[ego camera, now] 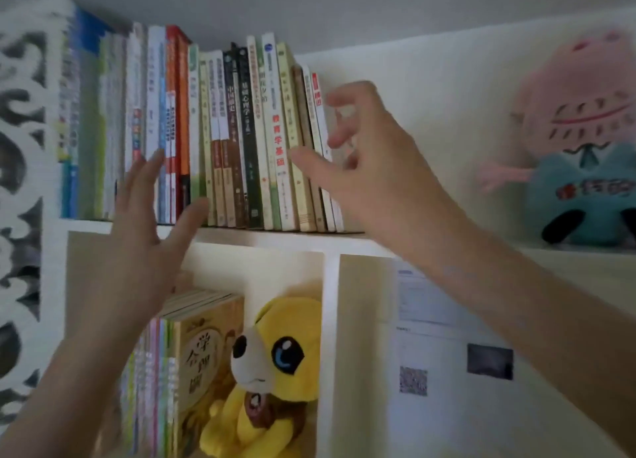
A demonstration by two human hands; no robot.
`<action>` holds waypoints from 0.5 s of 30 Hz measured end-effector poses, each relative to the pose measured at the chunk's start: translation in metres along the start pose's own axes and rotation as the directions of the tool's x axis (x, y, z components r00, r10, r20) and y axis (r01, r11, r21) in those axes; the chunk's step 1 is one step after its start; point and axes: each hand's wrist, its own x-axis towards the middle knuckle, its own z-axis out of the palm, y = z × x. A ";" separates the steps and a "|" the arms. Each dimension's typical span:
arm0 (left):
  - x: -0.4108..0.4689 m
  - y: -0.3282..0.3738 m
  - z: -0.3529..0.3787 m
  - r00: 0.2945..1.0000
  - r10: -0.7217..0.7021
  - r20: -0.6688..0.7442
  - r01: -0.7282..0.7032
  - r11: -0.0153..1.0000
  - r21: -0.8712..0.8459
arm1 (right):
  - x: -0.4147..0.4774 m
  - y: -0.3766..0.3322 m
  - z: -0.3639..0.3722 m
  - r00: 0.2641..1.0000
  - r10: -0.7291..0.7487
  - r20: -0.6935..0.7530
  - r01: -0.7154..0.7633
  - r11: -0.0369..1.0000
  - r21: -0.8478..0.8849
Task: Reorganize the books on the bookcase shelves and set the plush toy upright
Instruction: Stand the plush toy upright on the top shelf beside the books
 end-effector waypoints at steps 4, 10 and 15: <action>0.057 0.006 0.012 0.942 -0.198 0.272 0.158 0.974 0.163 | 0.046 0.039 -0.001 0.799 0.464 0.383 -0.370 0.881 -0.295; 0.072 -0.003 0.038 0.927 -0.250 0.280 0.082 0.863 0.499 | 0.056 0.068 0.021 0.795 0.386 0.468 -0.316 0.922 -0.224; 0.078 0.002 0.040 0.926 -0.263 0.271 0.084 0.842 0.532 | 0.049 0.071 0.027 0.847 0.352 0.399 -0.323 0.936 -0.139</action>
